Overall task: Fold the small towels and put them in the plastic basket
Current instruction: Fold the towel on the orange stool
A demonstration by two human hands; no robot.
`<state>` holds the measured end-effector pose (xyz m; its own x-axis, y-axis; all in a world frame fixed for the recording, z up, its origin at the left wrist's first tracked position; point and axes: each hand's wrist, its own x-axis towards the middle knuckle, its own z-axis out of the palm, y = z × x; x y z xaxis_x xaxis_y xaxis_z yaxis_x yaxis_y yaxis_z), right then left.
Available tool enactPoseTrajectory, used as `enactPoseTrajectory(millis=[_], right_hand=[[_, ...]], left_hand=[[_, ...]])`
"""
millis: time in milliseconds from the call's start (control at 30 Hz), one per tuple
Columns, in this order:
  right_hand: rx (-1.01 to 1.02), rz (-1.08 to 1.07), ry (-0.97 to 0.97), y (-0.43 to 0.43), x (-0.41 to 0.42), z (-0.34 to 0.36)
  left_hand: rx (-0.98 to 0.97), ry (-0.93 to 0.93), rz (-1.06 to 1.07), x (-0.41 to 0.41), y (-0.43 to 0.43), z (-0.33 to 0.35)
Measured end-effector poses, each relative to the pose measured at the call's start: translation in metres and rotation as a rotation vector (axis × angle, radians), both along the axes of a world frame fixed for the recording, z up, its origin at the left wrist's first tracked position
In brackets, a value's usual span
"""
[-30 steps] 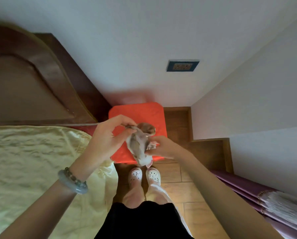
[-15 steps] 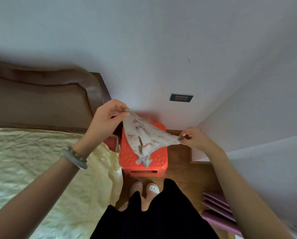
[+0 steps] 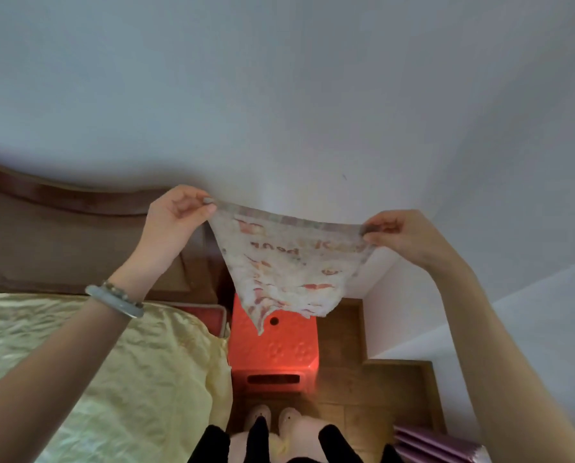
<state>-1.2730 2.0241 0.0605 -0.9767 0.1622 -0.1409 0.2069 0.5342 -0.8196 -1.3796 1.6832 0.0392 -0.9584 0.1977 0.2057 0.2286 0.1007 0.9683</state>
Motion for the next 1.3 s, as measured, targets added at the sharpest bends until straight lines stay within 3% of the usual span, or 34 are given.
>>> enactPoseTrajectory(millis=[200, 567, 800, 1033, 1300], right_hand=[[0.119, -0.007, 0.031, 0.01, -0.018, 0.021], [0.246, -0.067, 0.048, 0.009, -0.067, -0.009], [0.205, -0.114, 0.08, 0.001, -0.087, -0.03], [0.17, -0.057, -0.081, -0.008, -0.071, -0.071], [0.213, 0.104, -0.313, -0.022, -0.018, -0.135]], left_hand=[[-0.066, 0.025, 0.008, -0.017, 0.008, 0.004], [-0.177, -0.063, 0.07, -0.064, 0.019, -0.02], [-0.173, -0.092, 0.084, -0.079, 0.018, -0.036], [-0.234, -0.178, 0.013, -0.051, 0.001, -0.071], [-0.433, -0.339, -0.234, -0.005, -0.036, -0.13]])
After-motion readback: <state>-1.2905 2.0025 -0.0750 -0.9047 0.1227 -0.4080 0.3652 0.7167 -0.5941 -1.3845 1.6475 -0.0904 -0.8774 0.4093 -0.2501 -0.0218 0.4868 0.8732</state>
